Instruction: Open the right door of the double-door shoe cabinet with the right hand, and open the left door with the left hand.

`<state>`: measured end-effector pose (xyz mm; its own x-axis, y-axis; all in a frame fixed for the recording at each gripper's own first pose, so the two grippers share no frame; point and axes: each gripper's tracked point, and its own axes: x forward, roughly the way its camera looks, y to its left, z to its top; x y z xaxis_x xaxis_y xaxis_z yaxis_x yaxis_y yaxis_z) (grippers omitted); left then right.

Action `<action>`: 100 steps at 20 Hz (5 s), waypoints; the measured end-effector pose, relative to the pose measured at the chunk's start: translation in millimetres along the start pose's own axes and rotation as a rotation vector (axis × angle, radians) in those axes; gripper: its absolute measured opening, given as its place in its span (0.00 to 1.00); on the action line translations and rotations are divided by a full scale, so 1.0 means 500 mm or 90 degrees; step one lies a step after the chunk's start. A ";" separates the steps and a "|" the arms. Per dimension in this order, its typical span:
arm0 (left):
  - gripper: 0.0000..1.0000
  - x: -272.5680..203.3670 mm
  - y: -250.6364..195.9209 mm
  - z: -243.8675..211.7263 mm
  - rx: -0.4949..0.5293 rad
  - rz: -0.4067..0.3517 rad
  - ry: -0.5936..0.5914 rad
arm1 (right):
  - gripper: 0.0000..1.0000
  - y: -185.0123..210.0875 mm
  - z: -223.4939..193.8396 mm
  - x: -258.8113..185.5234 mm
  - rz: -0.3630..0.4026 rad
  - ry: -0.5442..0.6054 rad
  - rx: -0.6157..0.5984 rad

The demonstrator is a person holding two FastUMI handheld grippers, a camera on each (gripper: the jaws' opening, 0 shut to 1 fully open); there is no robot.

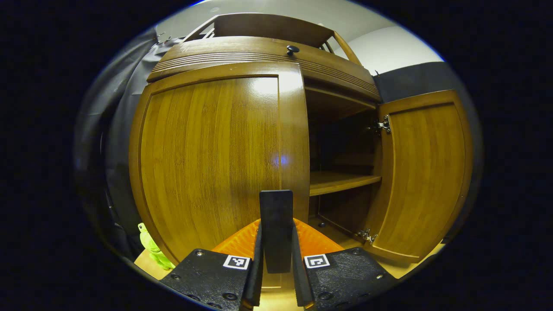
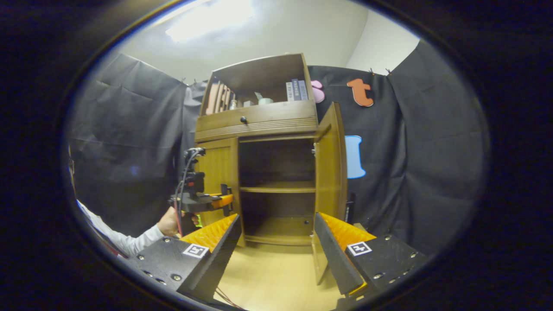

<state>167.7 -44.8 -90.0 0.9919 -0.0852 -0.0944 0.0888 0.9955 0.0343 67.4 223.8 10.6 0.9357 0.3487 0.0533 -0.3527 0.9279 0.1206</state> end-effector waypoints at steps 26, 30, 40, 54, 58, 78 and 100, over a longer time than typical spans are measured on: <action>0.32 -0.335 0.112 -0.013 -0.016 -0.046 0.011 | 0.98 0.154 0.037 -0.041 0.046 -0.006 -0.016; 0.32 -0.357 0.133 -0.026 -0.010 -0.049 0.027 | 1.00 0.163 0.030 -0.019 0.057 0.001 -0.007; 0.22 -0.392 0.241 -0.034 0.005 0.037 0.032 | 1.00 0.170 0.017 -0.008 0.063 0.003 0.006; 0.02 -0.434 0.427 -0.033 -0.004 0.048 0.015 | 1.00 0.198 -0.003 0.057 0.059 0.004 0.018; 0.00 -0.436 0.445 -0.034 -0.011 0.028 0.012 | 1.00 0.213 -0.004 0.072 0.062 0.006 0.013; 0.40 -0.452 0.432 -0.039 -0.005 0.095 0.014 | 1.00 0.203 -0.057 0.013 0.082 -0.019 0.001; 0.99 -0.549 0.160 0.113 0.023 0.149 -0.092 | 0.98 0.142 -0.014 -0.047 0.046 -0.033 0.017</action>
<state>-92.3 55.7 -5.3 0.9883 0.1391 0.0629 -0.1436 0.9869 0.0740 20.5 282.7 11.0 0.9066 0.4065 0.1133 -0.4197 0.8967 0.1409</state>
